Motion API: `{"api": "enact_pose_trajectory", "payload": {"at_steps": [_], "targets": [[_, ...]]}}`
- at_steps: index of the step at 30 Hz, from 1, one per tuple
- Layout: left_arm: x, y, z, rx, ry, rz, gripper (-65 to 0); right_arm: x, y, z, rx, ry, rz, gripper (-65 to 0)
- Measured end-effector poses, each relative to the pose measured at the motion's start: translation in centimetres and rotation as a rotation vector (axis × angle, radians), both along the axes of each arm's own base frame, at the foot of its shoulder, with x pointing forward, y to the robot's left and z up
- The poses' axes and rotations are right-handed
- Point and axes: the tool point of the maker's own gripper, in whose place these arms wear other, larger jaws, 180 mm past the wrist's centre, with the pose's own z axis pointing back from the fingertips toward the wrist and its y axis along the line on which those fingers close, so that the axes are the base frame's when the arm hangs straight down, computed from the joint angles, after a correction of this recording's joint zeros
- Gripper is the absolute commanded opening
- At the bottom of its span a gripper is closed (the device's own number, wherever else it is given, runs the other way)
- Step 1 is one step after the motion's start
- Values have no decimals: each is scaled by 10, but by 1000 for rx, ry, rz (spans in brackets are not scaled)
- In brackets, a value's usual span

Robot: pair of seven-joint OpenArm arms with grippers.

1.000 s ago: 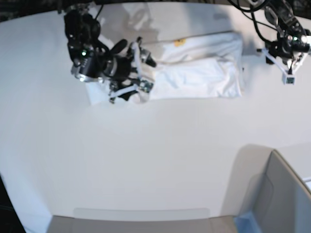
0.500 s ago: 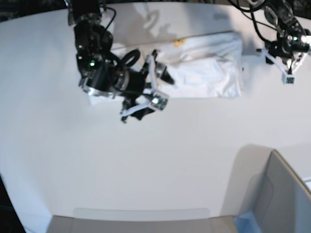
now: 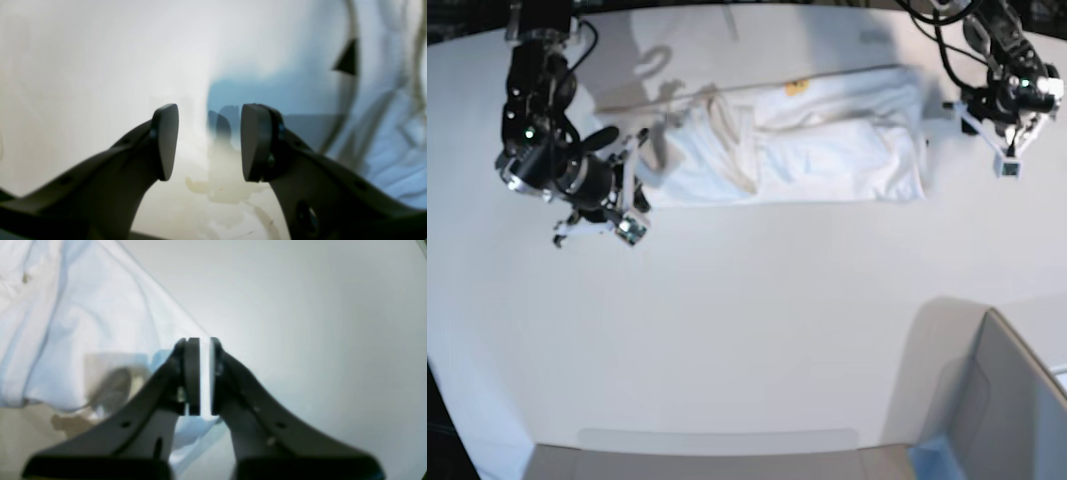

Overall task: Layout the t-shirt on the table in an organized manner, then fold the t-shirt properly
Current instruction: 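Grasp the other strip end with the left gripper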

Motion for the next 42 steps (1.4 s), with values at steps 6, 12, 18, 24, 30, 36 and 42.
{"api": "enact_pose_trajectory", "payload": {"at_steps": [6,12,18,24,30,36,42], "targets": [[1,-2,0,-1,2,-8,-341,-25,10,-21,13,75,26,-586],[2,-3,-1,-3,0,-8,-341,-54,62,-50,9,179,189,-587],[2,-2,0,-1,1,-8,-341,-70,105,-71,-61,217,302,-587],[2,-2,0,0,0,-8,-341,-60,118,-42,-42,114,299,-588],[2,-2,0,0,0,-7,-341,-49,115,-12,-5,18,269,-588],[17,-11,17,8,-72,-8,-339,-28,23,-25,-66,58,-42,-582],[26,-40,14,-63,-112,-5,-326,-28,-24,-43,-139,110,-116,-453]]}}
